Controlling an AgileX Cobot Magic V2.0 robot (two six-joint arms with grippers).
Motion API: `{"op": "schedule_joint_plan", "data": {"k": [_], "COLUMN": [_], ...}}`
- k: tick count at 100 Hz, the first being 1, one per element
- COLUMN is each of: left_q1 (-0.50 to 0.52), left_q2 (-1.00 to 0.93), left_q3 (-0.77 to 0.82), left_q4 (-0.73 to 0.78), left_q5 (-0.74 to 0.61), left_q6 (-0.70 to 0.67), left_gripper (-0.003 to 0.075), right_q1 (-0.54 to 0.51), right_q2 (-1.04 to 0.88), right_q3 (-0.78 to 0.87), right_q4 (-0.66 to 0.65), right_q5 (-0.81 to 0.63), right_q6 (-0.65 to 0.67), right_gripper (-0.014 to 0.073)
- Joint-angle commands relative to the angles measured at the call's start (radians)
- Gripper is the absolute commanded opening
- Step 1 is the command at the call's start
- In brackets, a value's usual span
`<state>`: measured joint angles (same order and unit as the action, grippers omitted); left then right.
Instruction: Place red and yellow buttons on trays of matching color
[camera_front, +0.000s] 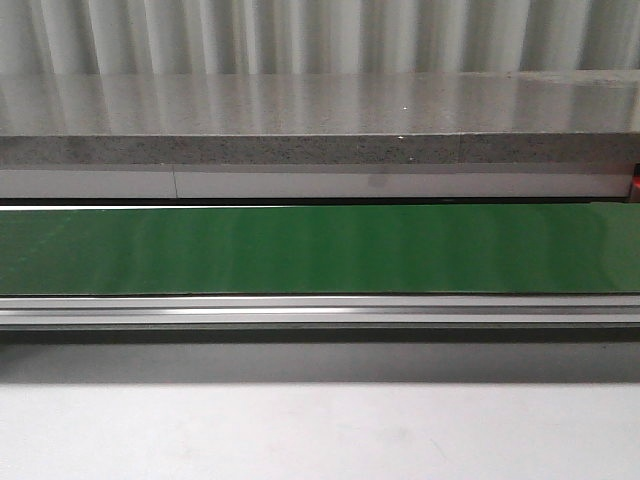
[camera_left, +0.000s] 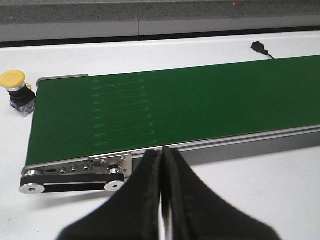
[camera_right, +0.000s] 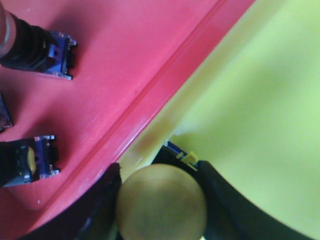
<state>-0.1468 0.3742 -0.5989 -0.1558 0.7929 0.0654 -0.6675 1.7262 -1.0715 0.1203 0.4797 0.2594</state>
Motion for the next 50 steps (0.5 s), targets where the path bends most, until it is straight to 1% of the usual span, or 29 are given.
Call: {"op": "schedule_joint_plan", "data": {"k": [1,2,5,10,15,20,25,30,50], "left_q1": [-0.007,-0.007,-0.007,-0.007,-0.007,-0.007,-0.007,-0.007,-0.007], "left_q2": [0.006,0.006,0.006,0.006,0.006,0.006,0.006,0.006,0.006], "left_q3": [-0.024,-0.024,-0.024,-0.024,-0.024,-0.024,-0.024,-0.024,-0.024], "left_q4": [-0.013,-0.013,-0.013,-0.013,-0.013,-0.013,-0.013,-0.013,-0.013], "left_q5": [-0.071,-0.071,-0.071,-0.071,-0.071,-0.071,-0.071,-0.071,-0.071], "left_q6": [0.002,0.002,0.002,0.002,0.002,0.002,0.002,0.002,0.002], "left_gripper": [-0.002,-0.002,-0.002,-0.002,-0.002,-0.002,-0.002,-0.002,-0.002], "right_q1": [-0.007,-0.007,-0.007,-0.007,-0.007,-0.007,-0.007,-0.007,-0.007], "right_q2": [-0.037,-0.036,-0.035,-0.035,-0.035,-0.035,-0.035,-0.035,-0.082], "right_q3": [-0.027,-0.027,-0.027,-0.027,-0.027,-0.027,-0.027,-0.027,-0.027], "right_q4": [0.008,0.008,0.008,0.008,0.008,0.008,0.008,0.004,-0.02], "right_q5": [-0.053,-0.053,-0.054,-0.054,-0.056,-0.056,-0.056,-0.056,-0.054], "right_q6": [-0.001,-0.001,-0.001,-0.001,-0.001,-0.001,-0.001,-0.002,-0.003], "right_gripper": [0.012,0.012,0.0166,0.0251,0.0356,0.0434,0.0484,0.05,0.05]}}
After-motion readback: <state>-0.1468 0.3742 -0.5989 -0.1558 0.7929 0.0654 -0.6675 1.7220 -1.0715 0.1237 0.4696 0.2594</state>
